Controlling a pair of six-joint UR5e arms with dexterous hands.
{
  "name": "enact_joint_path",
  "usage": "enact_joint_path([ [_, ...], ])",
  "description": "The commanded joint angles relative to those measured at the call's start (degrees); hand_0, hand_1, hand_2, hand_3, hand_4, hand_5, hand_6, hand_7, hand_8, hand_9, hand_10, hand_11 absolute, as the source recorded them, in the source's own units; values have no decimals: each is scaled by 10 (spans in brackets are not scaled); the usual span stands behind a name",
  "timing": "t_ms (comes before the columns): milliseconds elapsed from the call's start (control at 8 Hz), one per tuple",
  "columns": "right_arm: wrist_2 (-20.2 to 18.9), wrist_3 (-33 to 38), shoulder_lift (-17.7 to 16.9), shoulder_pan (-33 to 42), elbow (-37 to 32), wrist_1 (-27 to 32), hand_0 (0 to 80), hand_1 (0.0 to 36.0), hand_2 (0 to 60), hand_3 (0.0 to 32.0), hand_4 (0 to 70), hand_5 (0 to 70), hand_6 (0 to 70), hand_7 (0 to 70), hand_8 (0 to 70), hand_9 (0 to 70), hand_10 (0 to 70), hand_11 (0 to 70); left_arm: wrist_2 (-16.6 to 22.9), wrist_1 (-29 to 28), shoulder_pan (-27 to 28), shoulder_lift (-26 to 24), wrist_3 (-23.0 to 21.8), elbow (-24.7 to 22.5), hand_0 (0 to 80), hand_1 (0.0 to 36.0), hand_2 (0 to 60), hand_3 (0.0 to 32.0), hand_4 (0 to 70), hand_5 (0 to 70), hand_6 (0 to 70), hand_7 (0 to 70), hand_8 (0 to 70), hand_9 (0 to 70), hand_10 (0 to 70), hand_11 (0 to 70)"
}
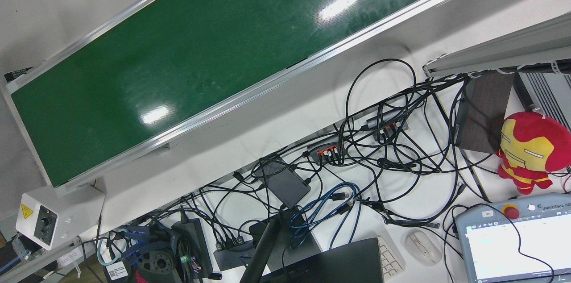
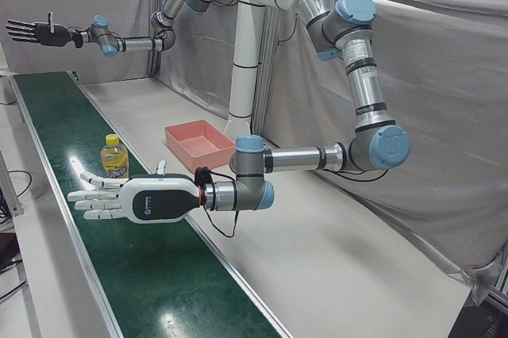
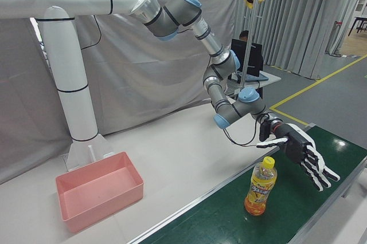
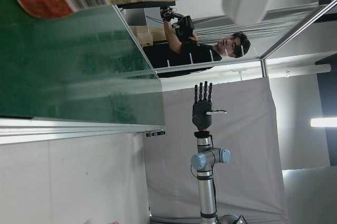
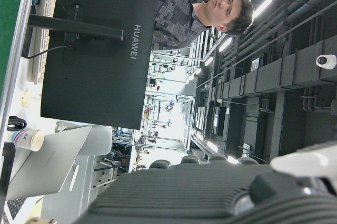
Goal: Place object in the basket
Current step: 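Reach the left hand toward the yellow-capped orange drink bottle on the conveyor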
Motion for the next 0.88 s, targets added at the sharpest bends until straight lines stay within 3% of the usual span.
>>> enact_joint_path([
  [0, 0, 0, 0, 0, 0, 0, 0, 0, 0, 0, 0, 0, 0, 0, 0, 0, 0, 0, -3, 22, 14, -30, -8, 4, 800, 68, 0, 14, 66, 244, 0, 0, 59, 72, 47, 93],
  [250, 0, 0, 0, 0, 0, 0, 0, 0, 0, 0, 0, 0, 0, 0, 0, 0, 0, 0, -26, 29, 65, -33, -9, 8, 800, 67, 0, 20, 59, 236, 0, 0, 56, 67, 48, 94],
  [500, 0, 0, 0, 0, 0, 0, 0, 0, 0, 0, 0, 0, 0, 0, 0, 0, 0, 0, -43, 31, 80, -37, -10, 4, 800, 65, 0, 16, 67, 243, 0, 0, 56, 68, 43, 87],
  [750, 0, 0, 0, 0, 0, 0, 0, 0, 0, 0, 0, 0, 0, 0, 0, 0, 0, 0, -42, 62, 95, -79, -9, 8, 800, 66, 0, 10, 73, 257, 0, 0, 60, 72, 41, 85],
])
